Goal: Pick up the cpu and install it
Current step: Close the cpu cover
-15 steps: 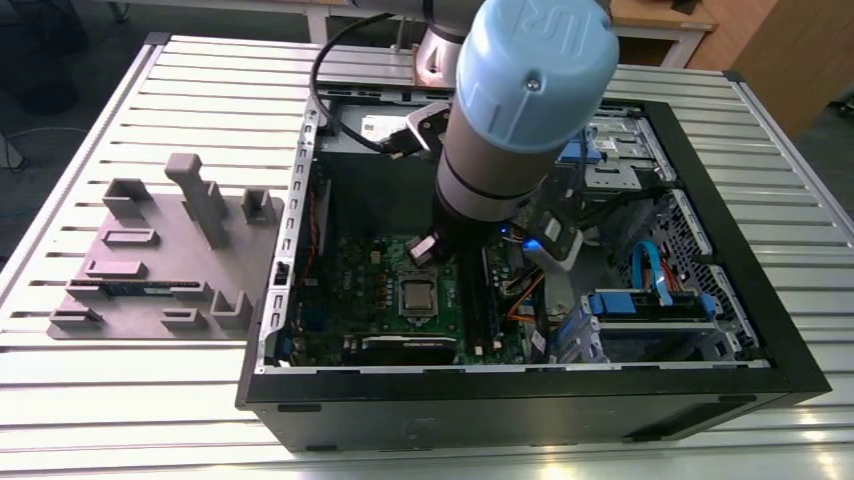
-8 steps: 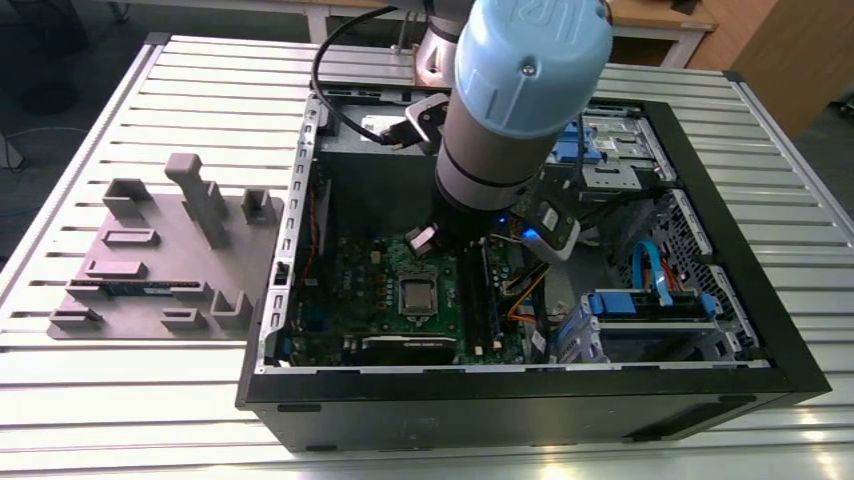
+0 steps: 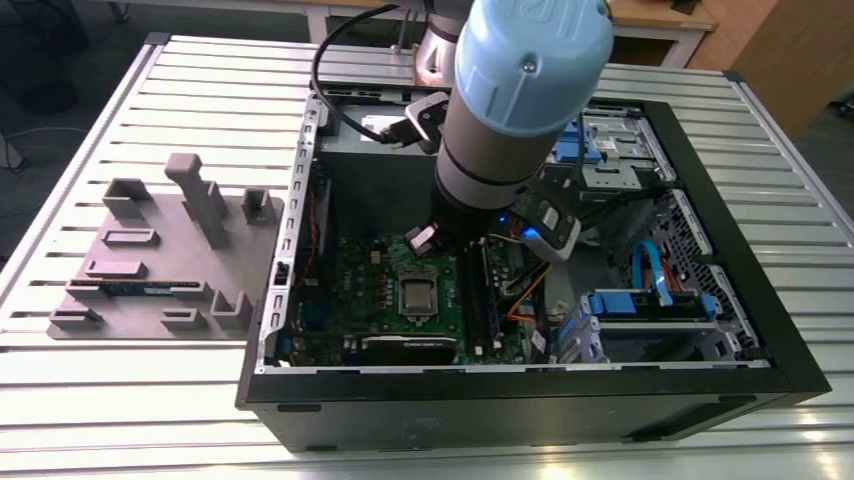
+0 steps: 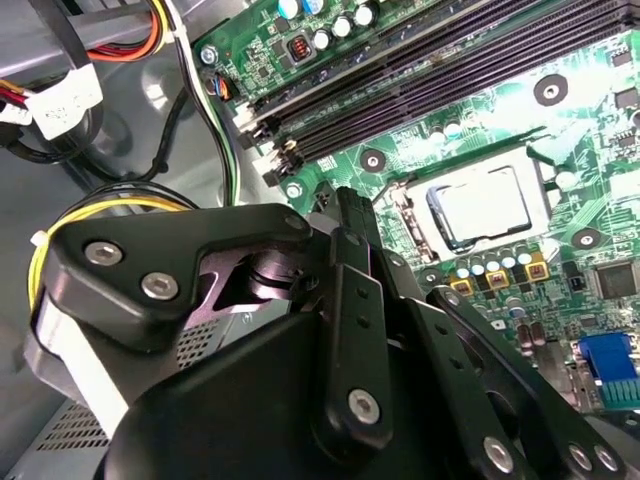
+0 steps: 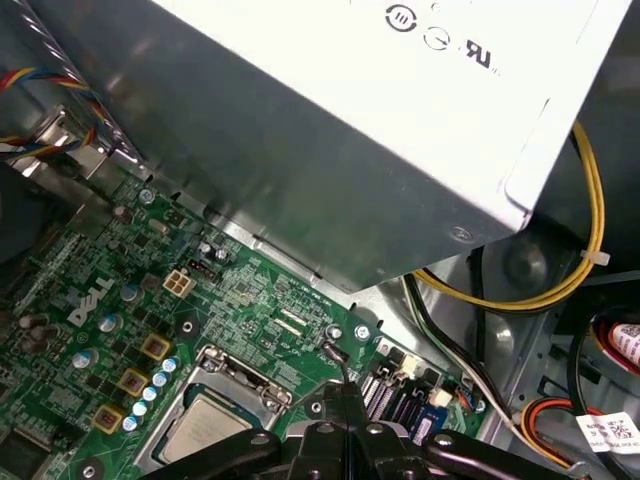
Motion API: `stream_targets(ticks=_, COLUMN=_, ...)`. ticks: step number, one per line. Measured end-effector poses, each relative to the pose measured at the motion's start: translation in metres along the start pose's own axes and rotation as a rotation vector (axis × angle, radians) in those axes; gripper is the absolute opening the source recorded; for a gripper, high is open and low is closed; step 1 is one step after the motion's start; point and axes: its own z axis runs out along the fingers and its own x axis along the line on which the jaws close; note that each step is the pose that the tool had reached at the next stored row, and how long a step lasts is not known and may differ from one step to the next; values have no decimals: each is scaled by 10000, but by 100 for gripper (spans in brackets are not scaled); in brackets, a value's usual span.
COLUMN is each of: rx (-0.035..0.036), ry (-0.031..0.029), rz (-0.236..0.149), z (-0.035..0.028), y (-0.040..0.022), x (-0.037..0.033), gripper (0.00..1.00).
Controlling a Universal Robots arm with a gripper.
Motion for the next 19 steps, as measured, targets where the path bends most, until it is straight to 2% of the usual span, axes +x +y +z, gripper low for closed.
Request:
stream_targets(ticks=8, rx=8, ry=5, rz=0, z=-27, y=-78, x=55, gripper=11)
stream_targets(ticks=12, rx=14, ry=9, rz=-1, z=-34, y=-83, x=94, gripper=11)
stream_targets(ticks=19, rx=25, ry=16, rz=-1, z=-35, y=-86, x=99, gripper=11)
